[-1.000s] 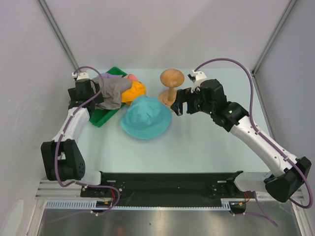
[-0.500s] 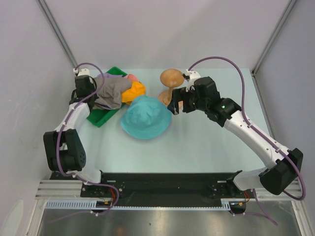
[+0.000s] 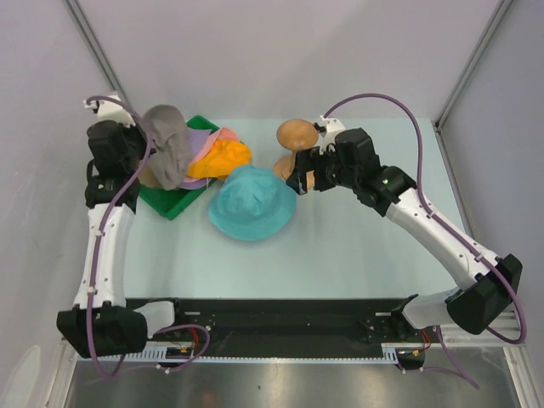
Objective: Stack the hats
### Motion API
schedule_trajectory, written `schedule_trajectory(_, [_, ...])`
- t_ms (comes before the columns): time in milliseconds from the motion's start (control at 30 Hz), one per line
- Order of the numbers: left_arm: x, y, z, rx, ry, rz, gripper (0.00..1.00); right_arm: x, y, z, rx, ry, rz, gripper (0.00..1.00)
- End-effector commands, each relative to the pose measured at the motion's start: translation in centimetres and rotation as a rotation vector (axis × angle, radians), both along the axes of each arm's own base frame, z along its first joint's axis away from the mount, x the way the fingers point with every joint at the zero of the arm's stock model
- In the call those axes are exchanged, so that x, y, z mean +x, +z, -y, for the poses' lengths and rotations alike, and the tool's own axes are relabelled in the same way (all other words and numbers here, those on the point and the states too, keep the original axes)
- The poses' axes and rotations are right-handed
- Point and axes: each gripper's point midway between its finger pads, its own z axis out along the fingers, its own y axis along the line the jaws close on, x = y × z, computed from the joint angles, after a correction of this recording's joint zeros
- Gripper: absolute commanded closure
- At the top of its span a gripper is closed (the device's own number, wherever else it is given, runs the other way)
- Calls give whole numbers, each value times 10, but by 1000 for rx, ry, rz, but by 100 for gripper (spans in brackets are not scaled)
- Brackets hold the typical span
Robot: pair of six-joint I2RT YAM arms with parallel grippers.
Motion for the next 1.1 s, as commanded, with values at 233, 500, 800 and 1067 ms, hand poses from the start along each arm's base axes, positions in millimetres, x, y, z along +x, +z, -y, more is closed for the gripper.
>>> schedule_trajectory(233, [-95,142,134,-159,-669,257,100,-31,121,-42,232,258,262,6])
schedule_trajectory(500, [-184,187,201,-230,-1055,293,100,-74,211,-46,318,492,480,6])
schedule_trajectory(800, [-256,194,233,-308,-1338,240,100,-104,254,-29,348,555,612,6])
schedule_trajectory(1067, [-270,184,234,-323,-1360,212,100,-119,253,-21,343,581,603,5])
